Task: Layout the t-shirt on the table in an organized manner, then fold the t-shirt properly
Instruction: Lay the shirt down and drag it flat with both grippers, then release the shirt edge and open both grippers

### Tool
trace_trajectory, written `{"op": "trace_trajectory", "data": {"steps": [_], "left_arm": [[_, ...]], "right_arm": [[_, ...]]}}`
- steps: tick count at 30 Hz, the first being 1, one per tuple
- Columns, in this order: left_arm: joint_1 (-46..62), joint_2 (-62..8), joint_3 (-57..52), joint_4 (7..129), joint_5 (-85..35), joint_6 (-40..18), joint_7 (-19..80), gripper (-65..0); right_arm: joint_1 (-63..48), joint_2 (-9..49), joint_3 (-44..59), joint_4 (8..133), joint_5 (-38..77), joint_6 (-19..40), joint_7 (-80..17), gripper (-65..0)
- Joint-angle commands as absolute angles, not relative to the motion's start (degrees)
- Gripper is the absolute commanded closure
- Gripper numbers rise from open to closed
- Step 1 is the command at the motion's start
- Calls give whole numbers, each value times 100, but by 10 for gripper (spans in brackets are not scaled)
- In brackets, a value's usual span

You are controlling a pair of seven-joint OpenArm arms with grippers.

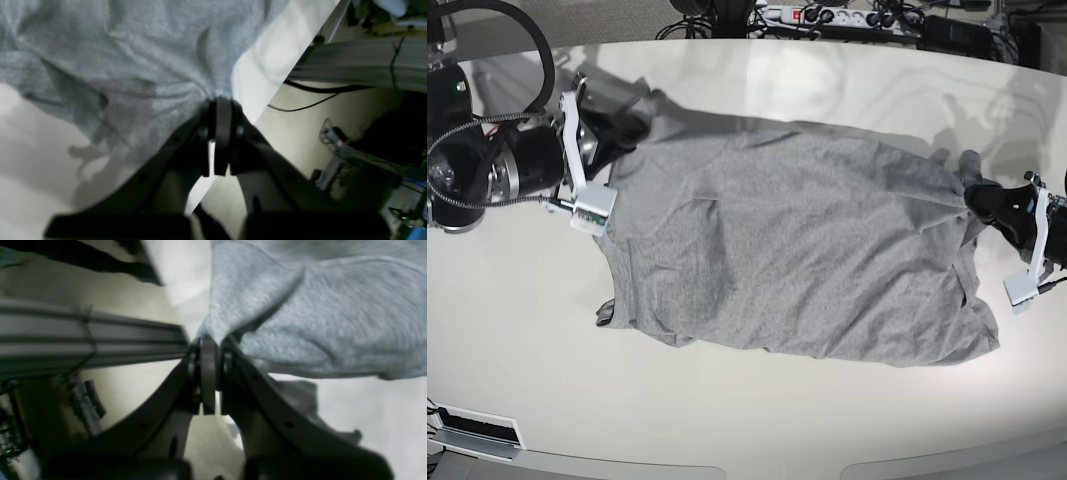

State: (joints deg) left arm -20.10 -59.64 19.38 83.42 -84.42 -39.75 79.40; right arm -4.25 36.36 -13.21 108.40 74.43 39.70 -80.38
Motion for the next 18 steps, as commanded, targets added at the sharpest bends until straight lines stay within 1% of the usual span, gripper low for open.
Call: {"op": "trace_trajectory", "data": {"steps": [1, 5, 11, 18], "left_arm": [[-2040, -6195, 1844, 8390, -8500, -4000, 8000, 0], [-1739, -6309, 1844, 8390, -8500, -4000, 8000, 0], [-913, -6434, 1844, 8390, -8438, -4000, 8000, 0], [-108, -6615, 1841, 8390, -8298, -4000, 8000, 0]], "right_arm": [[-469, 3789, -1275, 10925, 7518, 4000, -8000, 0], [-956, 3844, -1275, 10925, 7522, 4000, -8000, 0], [-1581, 3826, -1275, 10925, 7498, 4000, -8000, 0], [-2029, 3826, -1275, 10925, 7502, 4000, -8000, 0]]}}
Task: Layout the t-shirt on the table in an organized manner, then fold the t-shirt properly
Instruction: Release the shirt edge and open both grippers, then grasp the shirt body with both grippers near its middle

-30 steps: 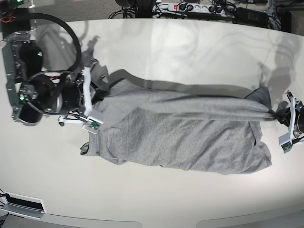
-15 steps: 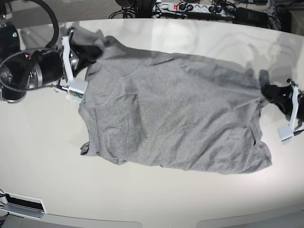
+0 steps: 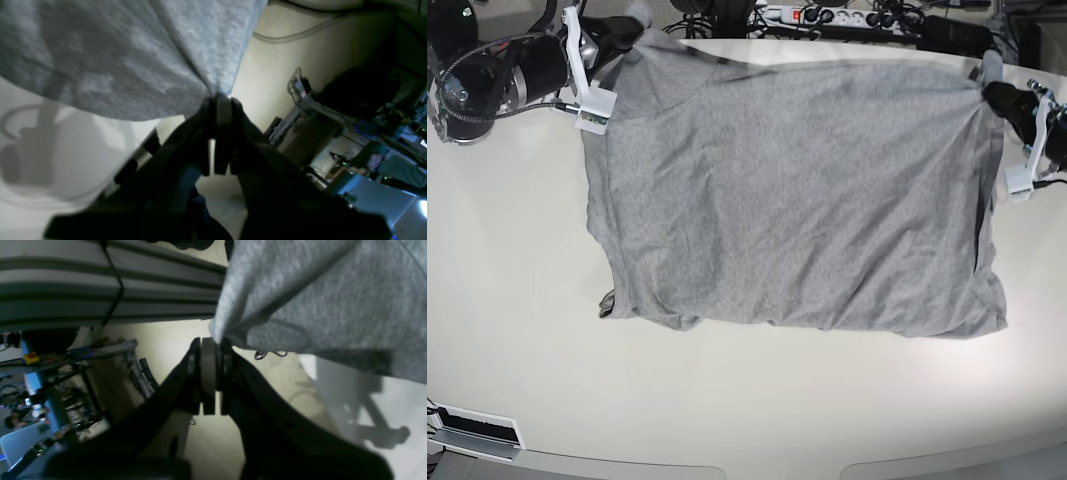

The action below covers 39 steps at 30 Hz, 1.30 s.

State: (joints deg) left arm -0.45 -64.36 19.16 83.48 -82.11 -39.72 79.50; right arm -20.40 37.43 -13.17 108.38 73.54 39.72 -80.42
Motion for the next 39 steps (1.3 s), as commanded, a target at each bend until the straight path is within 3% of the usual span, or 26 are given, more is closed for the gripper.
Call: {"op": "trace_trajectory", "data": {"steps": [1, 6, 7, 10, 12, 18, 22, 26, 30, 32, 34, 36, 37, 39], "left_arm": [[-25, -6641, 1844, 8388, -8300, -4000, 8000, 0], [145, -6678, 1844, 8388, -8302, -4000, 8000, 0], [139, -6683, 1841, 8388, -8305, -4000, 8000, -25], [86, -6685, 1841, 8388, -8309, -4000, 8000, -243], [-47, -6683, 1841, 8388, -8307, -4000, 8000, -346], [-919, -6709, 1828, 8388, -8500, -4000, 8000, -364], [-1317, -6875, 1817, 8383, -8383, -4000, 8000, -364], [-1745, -6807, 1817, 8353, -8346, -4000, 8000, -364], [-2211, -6807, 1817, 8348, -8259, -4000, 7926, -364], [-2440, -6775, 1817, 8346, -8023, -4000, 7677, -357], [-2578, -6687, 1817, 8344, -7738, -4000, 7310, -265], [-2606, -6543, 1817, 8346, -7550, -4000, 7013, -61], [-2600, -6429, 1820, 8344, -7520, -4000, 6934, 0], [-2519, -6165, 1820, 8344, -7373, -4000, 6897, 0]], "right_arm": [[-2069, 3824, -1275, 10925, 7502, 4000, -8000, 0], [-2119, 3826, -1275, 10925, 7500, 4000, -8000, -16], [-2106, 3826, -1275, 10925, 7507, 4000, -8000, -95], [-2091, 3828, -1273, 11034, 7909, 4000, -8000, -349], [-2023, 3828, -1273, 11288, 8156, 4000, -8000, -394], [-1295, 3824, -1260, 11963, 8125, 4000, -8000, -392], [-950, 3680, -1262, 11950, 6869, 4000, -8000, -392], [-600, 3459, -1262, 11775, 5127, 4000, -6785, -392], [-375, 3308, -1262, 11456, 4121, 3500, -5441, -387], [-318, 3124, -1264, 11327, 3898, 3446, -5094, -335], [-235, 2821, -1264, 11190, 3736, 3509, -5054, -216], [-161, 2515, -1267, 10962, 3594, 3717, -5033, -68], [-132, 2386, -1273, 10822, 3524, 3859, -5022, 0], [-108, 2189, -1275, 10497, 3339, 4000, -4912, 0]]}}
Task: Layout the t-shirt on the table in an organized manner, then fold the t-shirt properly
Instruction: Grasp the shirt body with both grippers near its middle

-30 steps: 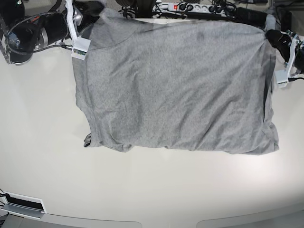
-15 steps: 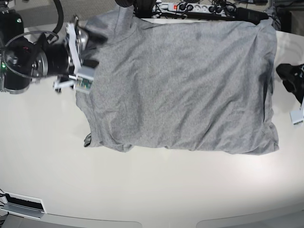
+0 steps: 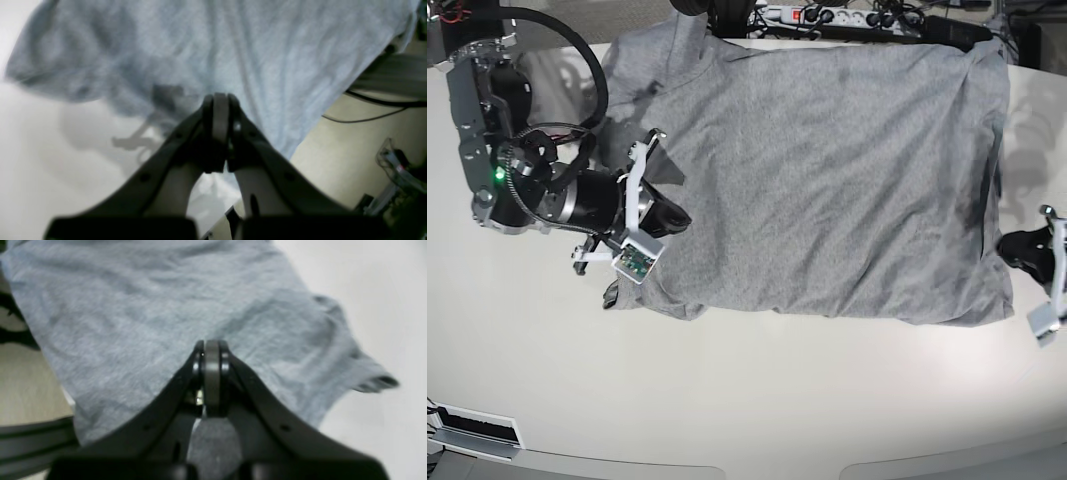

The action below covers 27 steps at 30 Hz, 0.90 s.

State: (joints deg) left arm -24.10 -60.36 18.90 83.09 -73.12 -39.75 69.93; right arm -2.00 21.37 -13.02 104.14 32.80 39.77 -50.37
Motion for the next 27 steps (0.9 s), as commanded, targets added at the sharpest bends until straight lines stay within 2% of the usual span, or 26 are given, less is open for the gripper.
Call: {"op": "trace_trajectory", "data": {"steps": [1, 3, 7, 12, 16, 22, 27], "left_arm": [[-2453, -6010, 1822, 8333, -7214, -4000, 6893, 0], [-2246, -5699, 1822, 8267, -6794, -4000, 6755, 0], [-1732, -5076, 1822, 8040, -5387, -4000, 5848, 0], [-1214, -4482, 1822, 7677, -4272, -4000, 5533, 0], [-766, -4394, 1824, 7378, -4222, -4000, 5680, 0], [-224, -4401, 1833, 7273, -4252, -4000, 6442, 0], [1, -4416, 1833, 7299, -4884, -4000, 7157, 0]], "right_arm": [[-110, 2117, -1275, 10322, 3188, 4000, -4827, 0], [-108, 1984, -1275, 9933, 2864, 4000, -4692, 0], [-108, 1890, -1275, 9209, 2383, 4000, -4300, 0], [-132, 1879, -1275, 8753, 2224, 4000, -4589, 0], [-143, 1914, -1275, 8750, 2397, 4000, -5537, 0], [-250, 2112, -1275, 8750, 3402, 4000, -6766, 0], [-541, 2130, -1275, 8766, 3771, 4000, -7017, 0]]}}
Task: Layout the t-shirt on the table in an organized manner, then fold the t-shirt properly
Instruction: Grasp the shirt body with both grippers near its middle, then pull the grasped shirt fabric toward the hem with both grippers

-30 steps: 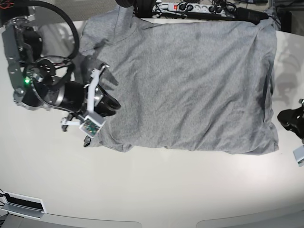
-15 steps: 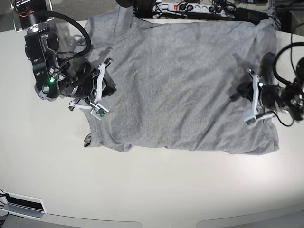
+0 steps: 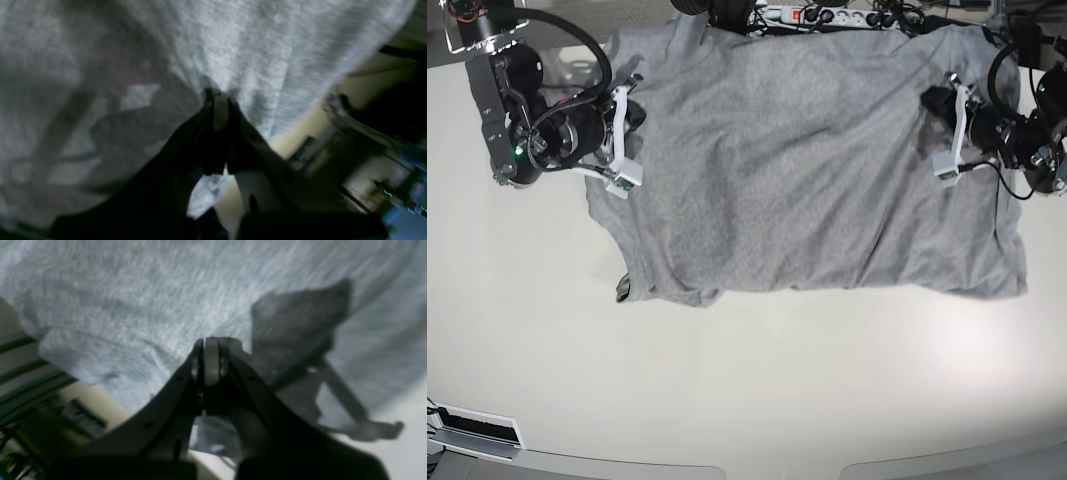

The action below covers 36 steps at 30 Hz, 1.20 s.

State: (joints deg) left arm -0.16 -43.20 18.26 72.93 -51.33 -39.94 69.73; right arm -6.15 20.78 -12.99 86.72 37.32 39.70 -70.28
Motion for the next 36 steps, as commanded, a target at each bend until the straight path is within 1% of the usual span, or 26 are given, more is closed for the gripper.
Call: {"op": "trace_trajectory", "data": {"steps": [1, 7, 11, 15, 18, 21, 24, 27, 29, 30, 36], "left_arm": [[-8, -4416, 1831, 7321, -5006, -4000, 7223, 0], [-204, -4530, 1831, 7509, -5636, -4000, 7137, 0], [-331, -4589, 1831, 7544, -5931, -4000, 7072, 0], [-578, -4587, 1831, 7544, -5946, -4000, 6779, 0], [-722, -4587, 1831, 7544, -5948, -4000, 6622, 0], [-913, -4587, 1831, 7544, -5951, -4000, 6595, 0], [-1135, -4587, 1831, 7542, -5946, -4000, 6598, 0], [-1280, -4589, 1831, 7542, -5946, -4000, 6598, 0], [-1358, -4587, 1831, 7542, -5944, -4000, 6593, 0], [-1402, -4587, 1831, 7542, -5944, -4000, 6589, 0], [-1592, -4589, 1831, 7542, -5946, -4000, 6420, 0]], "right_arm": [[-556, 2130, -1275, 8774, 3771, 4000, -7011, 0], [-401, 2110, -1275, 9161, 3769, 4000, -6298, 0], [-235, 2060, -1275, 9253, 3656, 4000, -5323, 0], [-67, 1920, -1275, 9251, 2563, 4000, -4171, 0], [30, 1675, -1275, 9078, 1940, 3841, -3739, 0], [281, 1415, -1275, 8589, 1704, 3701, -3706, 0], [596, 1227, -1275, 7800, 1470, 3684, -3699, 0], [840, 1153, -1275, 6928, 1247, 3640, -3667, 0], [891, 1162, -1275, 6563, 1184, 3638, -3756, 0], [888, 1164, -1275, 6506, 1170, 3629, -3896, 0], [742, 1308, -1275, 6514, 1199, 3098, -5277, 0]]}}
